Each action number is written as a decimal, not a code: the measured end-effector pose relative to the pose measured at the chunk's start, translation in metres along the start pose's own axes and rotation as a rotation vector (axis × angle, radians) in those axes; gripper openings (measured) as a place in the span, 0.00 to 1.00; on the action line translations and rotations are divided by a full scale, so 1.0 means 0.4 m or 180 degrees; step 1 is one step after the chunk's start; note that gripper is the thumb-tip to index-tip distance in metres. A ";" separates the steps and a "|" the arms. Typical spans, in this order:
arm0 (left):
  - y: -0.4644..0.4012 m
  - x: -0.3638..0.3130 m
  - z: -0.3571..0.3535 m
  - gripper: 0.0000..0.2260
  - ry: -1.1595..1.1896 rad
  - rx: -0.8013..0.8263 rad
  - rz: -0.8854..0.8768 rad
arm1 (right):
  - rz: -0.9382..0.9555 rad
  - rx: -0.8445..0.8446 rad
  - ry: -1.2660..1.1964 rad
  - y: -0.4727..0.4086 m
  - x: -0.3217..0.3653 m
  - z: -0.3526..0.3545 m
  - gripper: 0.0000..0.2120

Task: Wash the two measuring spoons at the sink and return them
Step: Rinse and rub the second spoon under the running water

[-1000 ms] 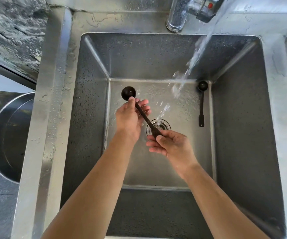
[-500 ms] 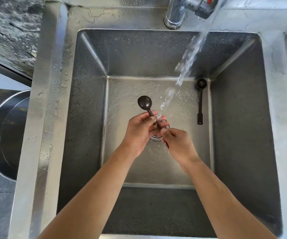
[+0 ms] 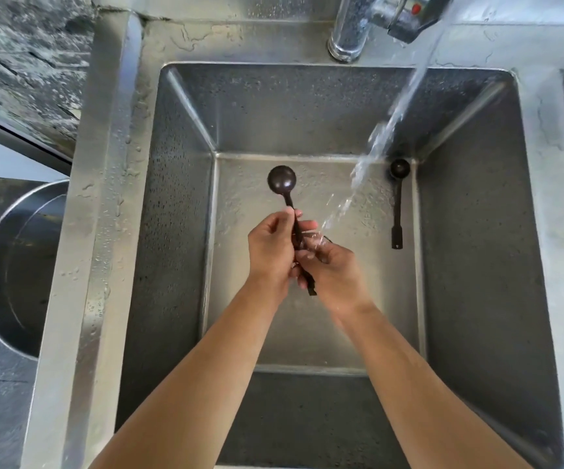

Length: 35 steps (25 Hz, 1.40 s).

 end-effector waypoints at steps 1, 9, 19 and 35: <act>0.002 -0.003 -0.001 0.09 -0.0005 0.0091 -0.0021 | -0.0011 -0.0119 -0.0114 -0.019 0.011 -0.009 0.07; -0.015 -0.048 0.042 0.12 0.0535 0.0049 0.0164 | -0.0107 0.0496 -0.0946 0.001 -0.017 0.009 0.12; 0.008 0.012 0.046 0.13 0.0560 0.0435 0.0219 | -0.0153 -0.0259 0.0591 0.063 -0.064 0.121 0.05; 0.045 0.182 -0.156 0.12 0.0028 0.0161 0.1189 | -0.0150 -0.1549 0.1339 0.130 -0.126 0.245 0.08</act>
Point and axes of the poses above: each hand's wrist, its own y-axis away from the middle knuckle, its own z-axis out of the back of the hand, x = y × z, the point moved 3 cm from there along -y, towards the middle knuckle, and after that the axes turned 4 degrees about y, right-handed, at the moved point
